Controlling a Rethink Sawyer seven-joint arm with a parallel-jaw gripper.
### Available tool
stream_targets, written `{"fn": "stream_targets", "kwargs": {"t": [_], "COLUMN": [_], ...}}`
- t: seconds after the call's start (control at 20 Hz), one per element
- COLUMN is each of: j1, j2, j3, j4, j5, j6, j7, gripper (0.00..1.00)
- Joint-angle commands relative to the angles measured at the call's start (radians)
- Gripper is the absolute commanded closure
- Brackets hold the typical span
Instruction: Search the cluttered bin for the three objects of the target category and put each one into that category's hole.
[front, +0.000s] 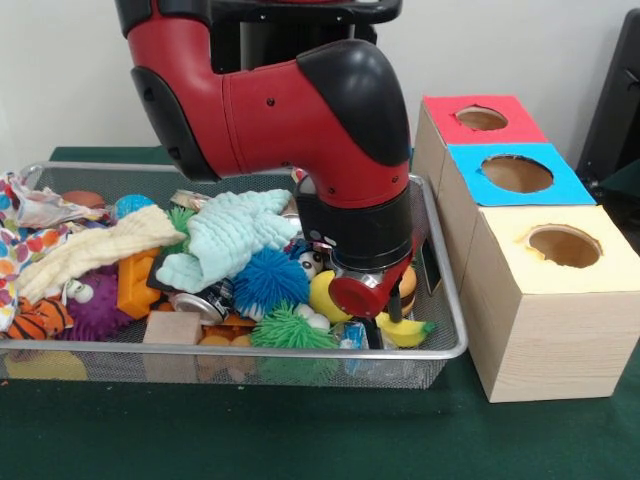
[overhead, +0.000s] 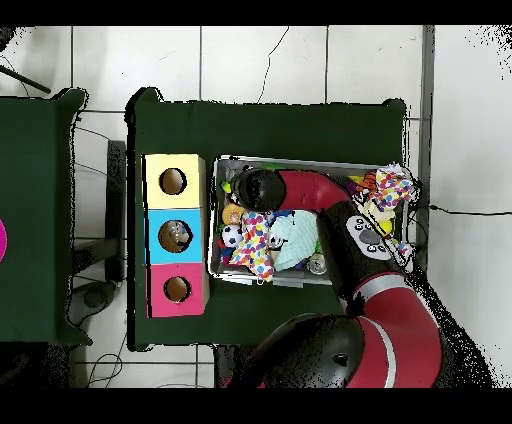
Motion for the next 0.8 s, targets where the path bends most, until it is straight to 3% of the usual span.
{"fn": "stream_targets", "kwargs": {"t": [0.05, 0.2, 0.55, 0.8], "j1": [0.014, -0.002, 0.013, -0.005], "j2": [-0.026, -0.012, -0.045, -0.012], "j3": [-0.017, -0.001, 0.012, 0.013], "j4": [-0.006, 0.013, -0.008, -0.061], "j5": [-0.036, -0.038, -0.03, -0.033], "j6": [0.106, 0.067, 0.149, 0.18], "j7": [0.043, 0.042, 0.001, -0.031], "gripper": [0.0, 0.0, 0.0, 0.0]}}
